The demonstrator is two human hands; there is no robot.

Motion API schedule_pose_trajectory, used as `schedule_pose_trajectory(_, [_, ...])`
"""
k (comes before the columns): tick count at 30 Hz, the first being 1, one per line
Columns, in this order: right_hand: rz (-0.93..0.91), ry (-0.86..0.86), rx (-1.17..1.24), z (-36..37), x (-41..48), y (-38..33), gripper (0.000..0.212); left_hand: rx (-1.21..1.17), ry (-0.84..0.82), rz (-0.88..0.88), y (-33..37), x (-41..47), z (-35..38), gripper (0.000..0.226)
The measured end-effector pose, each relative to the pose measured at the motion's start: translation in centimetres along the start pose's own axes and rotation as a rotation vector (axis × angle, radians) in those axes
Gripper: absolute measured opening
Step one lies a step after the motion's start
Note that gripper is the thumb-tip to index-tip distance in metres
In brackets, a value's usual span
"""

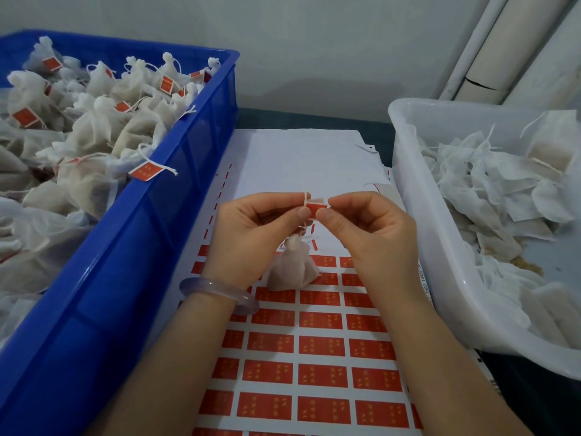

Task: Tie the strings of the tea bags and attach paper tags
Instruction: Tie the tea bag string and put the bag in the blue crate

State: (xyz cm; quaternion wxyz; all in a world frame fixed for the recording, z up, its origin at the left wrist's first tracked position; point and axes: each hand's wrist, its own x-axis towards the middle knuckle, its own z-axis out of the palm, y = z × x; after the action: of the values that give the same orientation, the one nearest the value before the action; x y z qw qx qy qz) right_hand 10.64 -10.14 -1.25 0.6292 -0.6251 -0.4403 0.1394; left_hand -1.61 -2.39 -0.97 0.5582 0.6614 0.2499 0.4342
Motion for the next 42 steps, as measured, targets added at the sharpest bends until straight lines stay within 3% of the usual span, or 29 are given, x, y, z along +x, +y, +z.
schedule_pose_trajectory(3, [-0.047,-0.006,-0.031,0.07,0.03,0.08,0.007,0.023,0.005,0.01,-0.08,0.02,0.03,0.026])
schedule_pose_trajectory(9, [-0.114,0.014,-0.091,0.17,-0.05,0.32,0.015,0.047,0.005,0.026,-0.16,0.12,0.05,0.025])
schedule_pose_trajectory(42, [-0.076,-0.05,-0.002,0.14,0.03,0.32,0.017,0.057,-0.002,0.047,-0.34,0.02,0.08,0.019])
